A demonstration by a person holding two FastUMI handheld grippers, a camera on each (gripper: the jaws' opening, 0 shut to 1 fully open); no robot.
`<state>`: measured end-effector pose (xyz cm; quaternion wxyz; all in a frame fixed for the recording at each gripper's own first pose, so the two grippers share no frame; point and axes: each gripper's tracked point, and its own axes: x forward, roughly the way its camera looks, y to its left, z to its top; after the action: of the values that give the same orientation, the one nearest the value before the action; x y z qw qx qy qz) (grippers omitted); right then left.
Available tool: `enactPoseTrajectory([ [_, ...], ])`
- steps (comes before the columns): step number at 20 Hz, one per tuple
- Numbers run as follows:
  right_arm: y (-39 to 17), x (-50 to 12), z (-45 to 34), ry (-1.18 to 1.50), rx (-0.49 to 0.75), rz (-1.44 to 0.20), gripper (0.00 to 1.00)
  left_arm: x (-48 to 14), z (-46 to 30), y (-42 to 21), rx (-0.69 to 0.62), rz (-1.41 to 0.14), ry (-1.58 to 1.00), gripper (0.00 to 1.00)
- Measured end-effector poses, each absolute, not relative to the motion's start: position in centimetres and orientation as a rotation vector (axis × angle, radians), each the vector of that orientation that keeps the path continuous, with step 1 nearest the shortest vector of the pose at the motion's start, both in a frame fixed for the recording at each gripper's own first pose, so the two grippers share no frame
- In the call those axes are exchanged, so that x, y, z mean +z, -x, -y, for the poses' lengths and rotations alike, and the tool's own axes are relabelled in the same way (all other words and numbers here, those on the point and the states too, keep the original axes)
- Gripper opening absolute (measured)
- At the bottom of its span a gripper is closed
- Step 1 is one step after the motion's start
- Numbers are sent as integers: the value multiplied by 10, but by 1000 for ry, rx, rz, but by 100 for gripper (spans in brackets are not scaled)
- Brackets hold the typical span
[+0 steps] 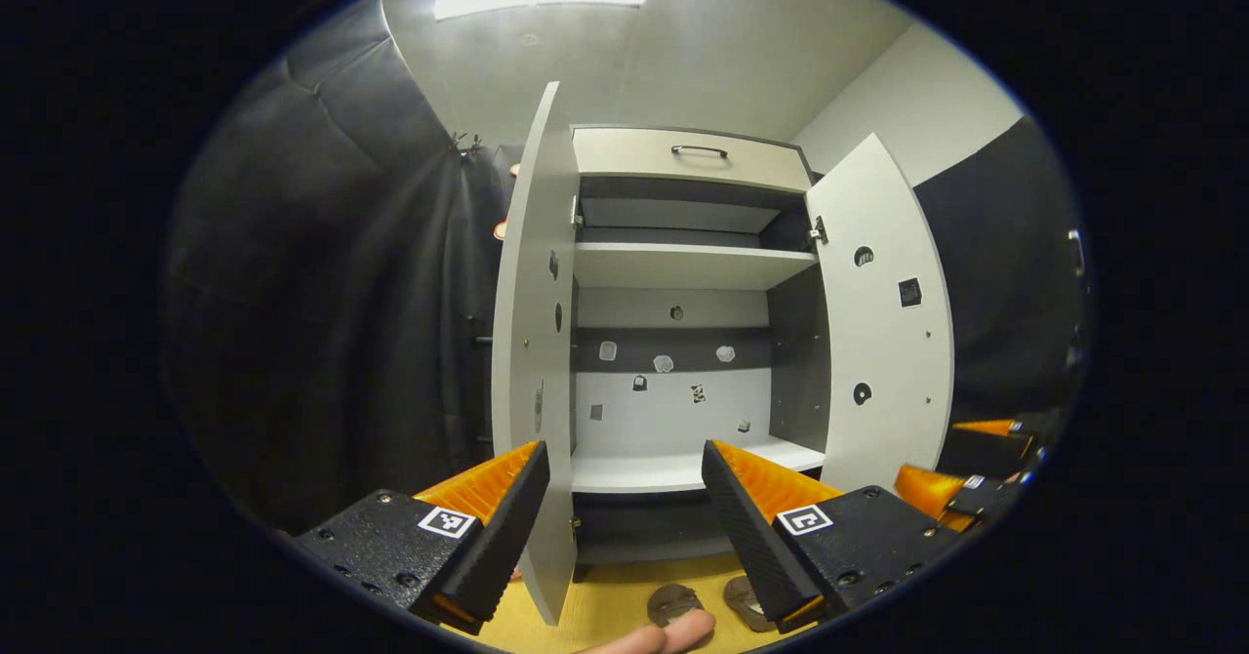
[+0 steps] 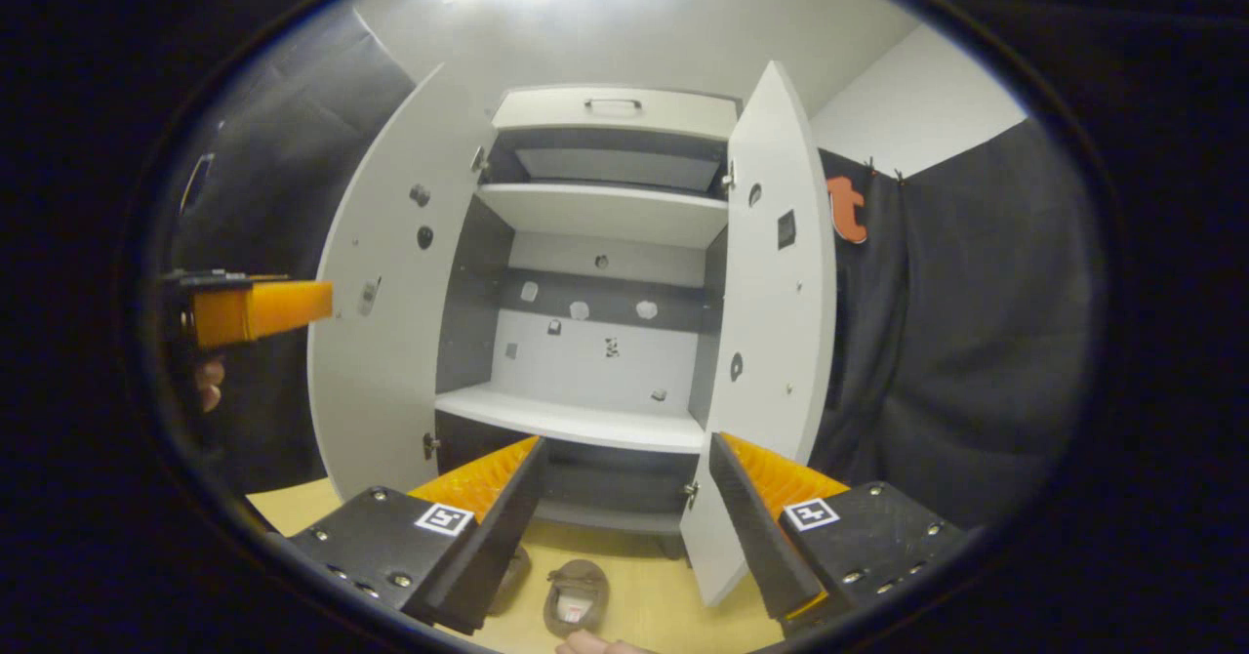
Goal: Grab one shoe with the right hand and put it into the shoe cabinet, grab the other shoe with the left hand and put it into the shoe cabinet; then close the right door with the right hand and the left door with the left hand.
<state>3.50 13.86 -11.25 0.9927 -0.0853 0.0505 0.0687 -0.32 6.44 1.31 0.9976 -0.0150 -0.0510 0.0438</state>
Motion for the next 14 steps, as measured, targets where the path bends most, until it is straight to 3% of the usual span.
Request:
enactPoseTrajectory([
  [9,-45,-335,-168,213,207,-425,99,-5,-41,-48,12,156,47,96],
  [14,-44,-413,-166,185,196,-582,98,-38,-18,-85,-65,116,103,96],
])
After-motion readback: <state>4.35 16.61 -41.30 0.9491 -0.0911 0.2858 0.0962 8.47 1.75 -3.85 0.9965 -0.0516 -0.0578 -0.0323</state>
